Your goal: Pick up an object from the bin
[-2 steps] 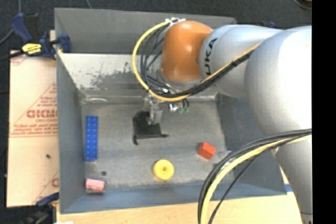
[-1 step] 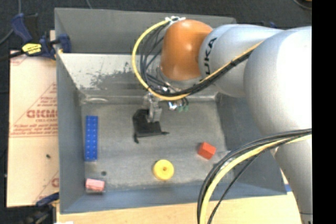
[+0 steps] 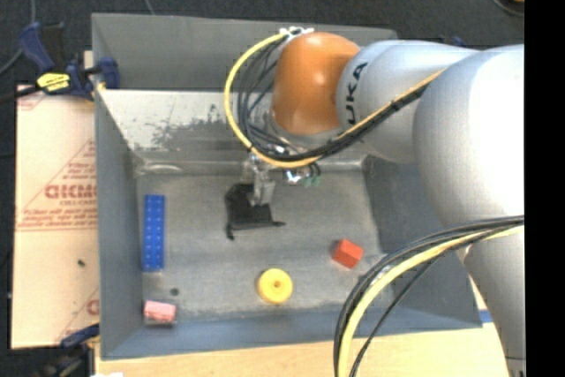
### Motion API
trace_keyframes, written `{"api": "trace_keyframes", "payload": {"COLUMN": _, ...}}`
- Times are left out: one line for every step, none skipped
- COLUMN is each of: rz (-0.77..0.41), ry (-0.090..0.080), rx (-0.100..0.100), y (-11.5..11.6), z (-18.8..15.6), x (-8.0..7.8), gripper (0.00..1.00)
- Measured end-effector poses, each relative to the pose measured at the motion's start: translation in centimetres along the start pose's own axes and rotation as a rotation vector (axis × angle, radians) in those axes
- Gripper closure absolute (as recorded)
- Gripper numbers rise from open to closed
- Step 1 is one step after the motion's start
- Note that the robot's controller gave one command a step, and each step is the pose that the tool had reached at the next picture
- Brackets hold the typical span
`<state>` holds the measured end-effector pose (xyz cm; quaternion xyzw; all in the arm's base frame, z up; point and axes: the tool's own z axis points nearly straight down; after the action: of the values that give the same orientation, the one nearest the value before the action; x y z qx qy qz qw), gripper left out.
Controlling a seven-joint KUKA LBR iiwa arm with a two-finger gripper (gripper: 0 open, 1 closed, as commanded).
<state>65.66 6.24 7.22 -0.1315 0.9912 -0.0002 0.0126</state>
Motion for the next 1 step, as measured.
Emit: {"api": "trace_keyframes", "payload": {"rz": 0.037, "ry": -0.001, "rx": -0.002, "y": -0.09, "z": 0.02, "x": 0.15, "gripper": 1.00}}
